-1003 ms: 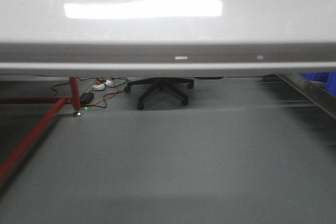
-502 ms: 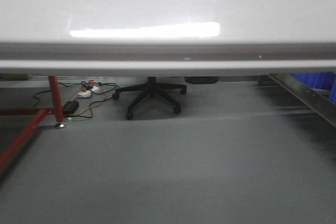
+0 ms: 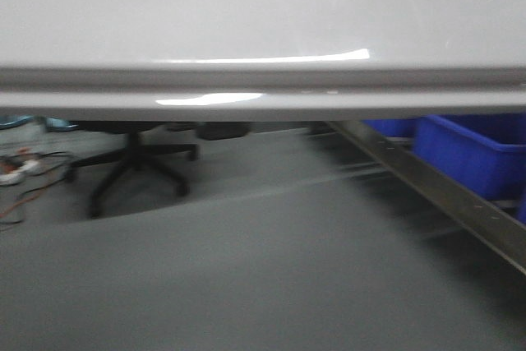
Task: Grab white bin and place on right shelf
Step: 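Carry the white bin with both grippers while driving to the shelf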
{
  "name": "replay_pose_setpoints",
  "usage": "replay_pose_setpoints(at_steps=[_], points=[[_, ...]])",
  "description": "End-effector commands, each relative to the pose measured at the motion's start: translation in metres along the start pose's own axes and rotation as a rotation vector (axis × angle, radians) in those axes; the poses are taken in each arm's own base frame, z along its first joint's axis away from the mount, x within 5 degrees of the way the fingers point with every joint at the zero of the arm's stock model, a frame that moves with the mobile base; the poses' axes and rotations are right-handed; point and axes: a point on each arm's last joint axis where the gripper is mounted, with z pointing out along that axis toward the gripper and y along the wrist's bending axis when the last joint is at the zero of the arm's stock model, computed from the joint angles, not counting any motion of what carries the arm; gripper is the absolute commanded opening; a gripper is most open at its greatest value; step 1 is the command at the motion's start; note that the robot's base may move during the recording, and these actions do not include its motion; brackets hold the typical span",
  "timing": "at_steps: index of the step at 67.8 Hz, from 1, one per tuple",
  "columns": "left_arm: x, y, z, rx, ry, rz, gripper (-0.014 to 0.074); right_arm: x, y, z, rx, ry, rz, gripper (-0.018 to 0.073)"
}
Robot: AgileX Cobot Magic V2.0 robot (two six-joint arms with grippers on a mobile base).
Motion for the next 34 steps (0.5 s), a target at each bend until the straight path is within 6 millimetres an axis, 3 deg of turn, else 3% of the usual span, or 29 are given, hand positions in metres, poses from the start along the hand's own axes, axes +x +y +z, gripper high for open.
replay_pose_setpoints(at_steps=[1,34], points=[[-0.0153,-0.0208,-0.0063,0.167,-0.100,-0.043,0.0239,-0.0144,0.0234,-0.0063,-0.191,-0.094,0.020,0.0305],[-0.0153,-0.0208,-0.0063,0.167,-0.100,-0.043,0.0239,-0.0144,0.0234,-0.0063,-0.191,-0.094,0.020,0.0305]])
